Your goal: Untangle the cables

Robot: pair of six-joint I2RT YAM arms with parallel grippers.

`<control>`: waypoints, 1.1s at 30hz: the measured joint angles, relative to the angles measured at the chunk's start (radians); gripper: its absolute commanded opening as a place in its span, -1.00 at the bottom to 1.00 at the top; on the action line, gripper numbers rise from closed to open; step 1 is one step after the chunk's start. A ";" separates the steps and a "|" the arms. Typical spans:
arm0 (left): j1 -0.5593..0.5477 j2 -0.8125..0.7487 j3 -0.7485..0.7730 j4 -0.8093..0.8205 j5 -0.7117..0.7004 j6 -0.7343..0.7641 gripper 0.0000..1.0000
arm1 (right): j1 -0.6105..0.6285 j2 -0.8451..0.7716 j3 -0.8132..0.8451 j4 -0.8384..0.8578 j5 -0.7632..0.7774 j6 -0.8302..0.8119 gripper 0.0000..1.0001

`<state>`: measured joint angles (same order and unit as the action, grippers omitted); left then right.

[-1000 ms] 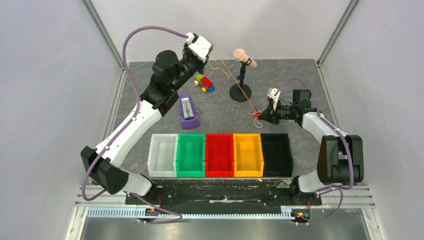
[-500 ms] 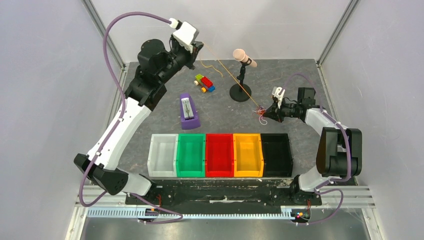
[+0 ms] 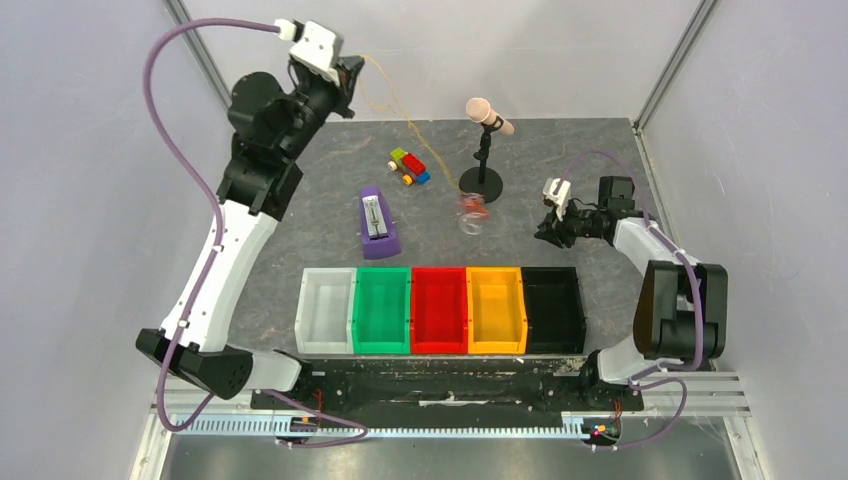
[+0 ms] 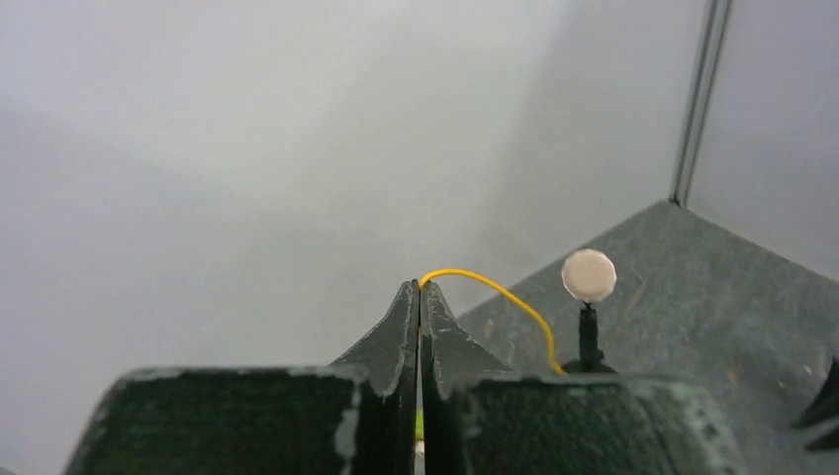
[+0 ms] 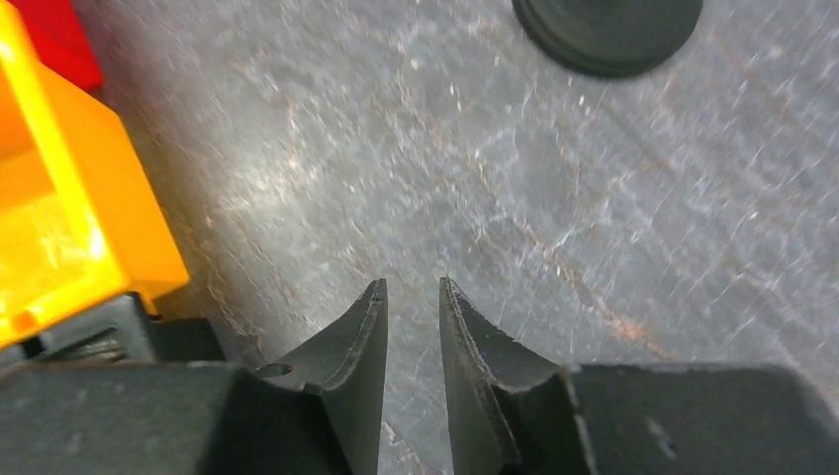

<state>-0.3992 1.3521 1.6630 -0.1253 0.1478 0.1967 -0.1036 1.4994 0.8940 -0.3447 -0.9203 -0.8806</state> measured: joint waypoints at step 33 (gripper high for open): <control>-0.063 0.117 0.243 0.111 0.214 -0.240 -0.96 | 0.403 -0.104 -0.051 1.031 0.129 0.997 0.96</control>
<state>-0.4625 1.4696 1.9060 -0.0147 0.3622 -0.0433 0.2993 1.3956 0.8429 0.6861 -0.7914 0.1162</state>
